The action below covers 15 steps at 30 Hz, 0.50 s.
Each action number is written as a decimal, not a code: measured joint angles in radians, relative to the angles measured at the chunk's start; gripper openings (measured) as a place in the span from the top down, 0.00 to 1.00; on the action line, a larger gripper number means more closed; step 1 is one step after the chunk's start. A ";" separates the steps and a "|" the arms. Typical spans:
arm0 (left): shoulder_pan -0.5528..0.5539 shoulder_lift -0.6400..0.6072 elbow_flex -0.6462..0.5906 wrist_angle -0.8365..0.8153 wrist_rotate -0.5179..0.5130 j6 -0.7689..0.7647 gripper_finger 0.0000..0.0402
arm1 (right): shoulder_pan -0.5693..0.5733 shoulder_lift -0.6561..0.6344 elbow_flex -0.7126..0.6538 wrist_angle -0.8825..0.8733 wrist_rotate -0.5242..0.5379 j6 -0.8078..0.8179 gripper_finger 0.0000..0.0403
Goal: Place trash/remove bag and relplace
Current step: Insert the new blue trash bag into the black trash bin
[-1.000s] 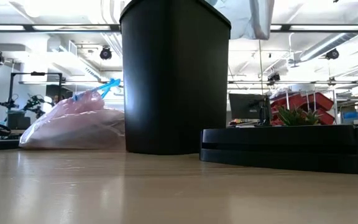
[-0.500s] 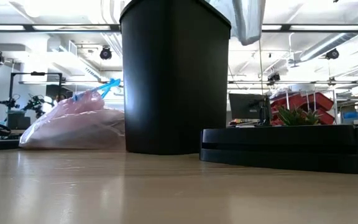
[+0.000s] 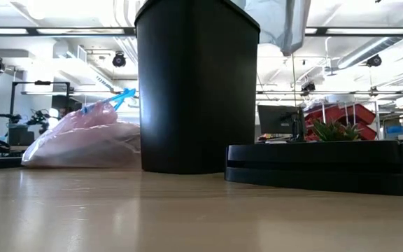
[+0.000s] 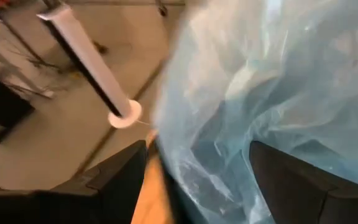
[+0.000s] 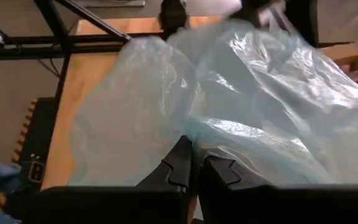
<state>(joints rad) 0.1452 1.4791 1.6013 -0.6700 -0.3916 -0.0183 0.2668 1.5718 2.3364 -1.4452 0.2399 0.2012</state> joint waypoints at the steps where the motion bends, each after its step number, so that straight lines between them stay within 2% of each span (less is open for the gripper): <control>1: 0.000 0.008 -0.020 0.000 0.029 -0.004 0.33 | 0.002 0.004 0.000 0.000 -0.005 0.001 1.00; 7: -0.057 0.026 -0.056 0.003 0.196 0.018 0.33 | 0.006 0.018 0.000 -0.008 -0.007 0.000 1.00; 11: -0.100 0.026 -0.040 0.004 0.210 0.067 0.33 | -0.005 0.015 0.000 0.012 -0.003 -0.053 1.00; 15: -0.100 0.024 -0.019 -0.019 0.217 0.075 0.33 | -0.027 0.020 0.000 0.112 0.022 -0.126 1.00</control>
<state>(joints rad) 0.0448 1.5036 1.5819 -0.6891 -0.1743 0.0562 0.2398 1.5917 2.3363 -1.3336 0.2615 0.0752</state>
